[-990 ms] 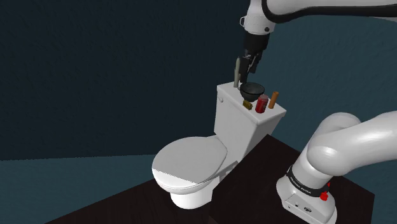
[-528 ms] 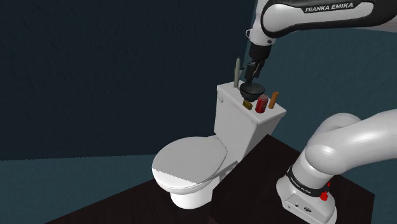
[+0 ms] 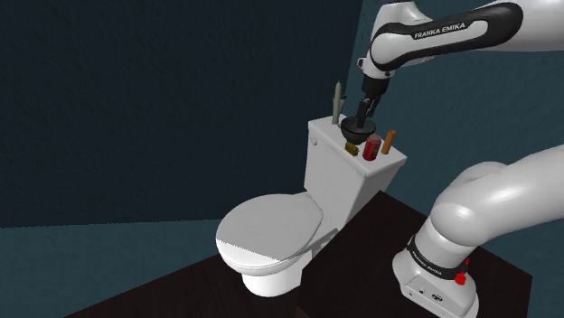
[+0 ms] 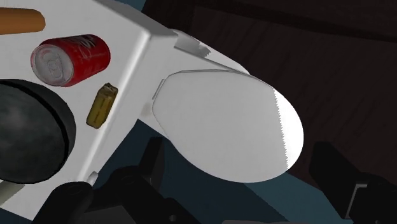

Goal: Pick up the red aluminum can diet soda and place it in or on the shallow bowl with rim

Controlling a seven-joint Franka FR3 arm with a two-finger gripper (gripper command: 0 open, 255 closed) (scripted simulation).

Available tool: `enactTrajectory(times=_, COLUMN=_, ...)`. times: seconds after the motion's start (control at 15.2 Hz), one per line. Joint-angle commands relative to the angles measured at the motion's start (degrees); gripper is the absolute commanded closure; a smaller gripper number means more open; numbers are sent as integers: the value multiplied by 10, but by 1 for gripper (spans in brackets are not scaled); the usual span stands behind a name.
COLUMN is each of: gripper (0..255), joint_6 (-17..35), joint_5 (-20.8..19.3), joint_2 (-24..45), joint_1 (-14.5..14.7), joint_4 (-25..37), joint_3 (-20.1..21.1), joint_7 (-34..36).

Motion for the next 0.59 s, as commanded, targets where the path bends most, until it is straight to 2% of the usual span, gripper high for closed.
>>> enactTrajectory(times=0.0, gripper=0, joint_6=28, joint_5=-8, joint_2=26, joint_1=-8, joint_4=-1, joint_3=-26, joint_7=-26)
enactTrajectory(times=0.26, gripper=0, joint_6=80, joint_5=-11, joint_2=87, joint_1=-18, joint_4=9, joint_3=-73, joint_7=-74)
enactTrajectory(times=0.53, gripper=0, joint_6=129, joint_5=2, joint_2=159, joint_1=-22, joint_4=31, joint_3=-120, joint_7=-128)
